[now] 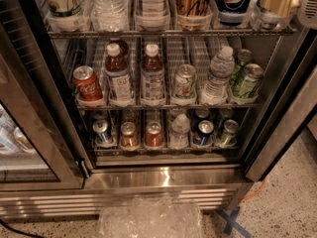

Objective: Pick redbull can from top shelf of fridge

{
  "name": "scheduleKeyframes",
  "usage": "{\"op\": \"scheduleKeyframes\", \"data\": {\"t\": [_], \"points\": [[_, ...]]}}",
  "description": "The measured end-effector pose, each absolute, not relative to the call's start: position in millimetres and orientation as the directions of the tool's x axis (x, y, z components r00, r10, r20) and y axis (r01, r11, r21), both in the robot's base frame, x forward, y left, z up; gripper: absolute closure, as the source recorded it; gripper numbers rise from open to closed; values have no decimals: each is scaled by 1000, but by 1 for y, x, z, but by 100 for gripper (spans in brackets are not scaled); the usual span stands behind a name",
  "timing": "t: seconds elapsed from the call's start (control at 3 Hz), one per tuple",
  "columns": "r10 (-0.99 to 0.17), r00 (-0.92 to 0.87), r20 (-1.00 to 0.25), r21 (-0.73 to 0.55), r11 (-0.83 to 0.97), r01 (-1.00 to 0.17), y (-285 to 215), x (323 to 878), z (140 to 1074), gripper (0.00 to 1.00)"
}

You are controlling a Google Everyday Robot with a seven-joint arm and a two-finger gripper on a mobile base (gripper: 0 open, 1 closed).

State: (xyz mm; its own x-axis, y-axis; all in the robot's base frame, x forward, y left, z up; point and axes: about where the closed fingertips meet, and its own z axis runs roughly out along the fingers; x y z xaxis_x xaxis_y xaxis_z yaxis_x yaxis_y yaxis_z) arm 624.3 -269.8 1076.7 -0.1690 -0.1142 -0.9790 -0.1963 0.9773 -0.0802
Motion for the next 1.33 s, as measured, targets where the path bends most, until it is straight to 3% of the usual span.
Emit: {"op": "scheduleKeyframes", "data": {"t": [0.67, 1.33], "points": [[-69, -145, -987, -38, 977, -209, -267, 640, 1076, 40], [-69, -145, -987, -38, 977, -209, -267, 640, 1077, 83]]}}
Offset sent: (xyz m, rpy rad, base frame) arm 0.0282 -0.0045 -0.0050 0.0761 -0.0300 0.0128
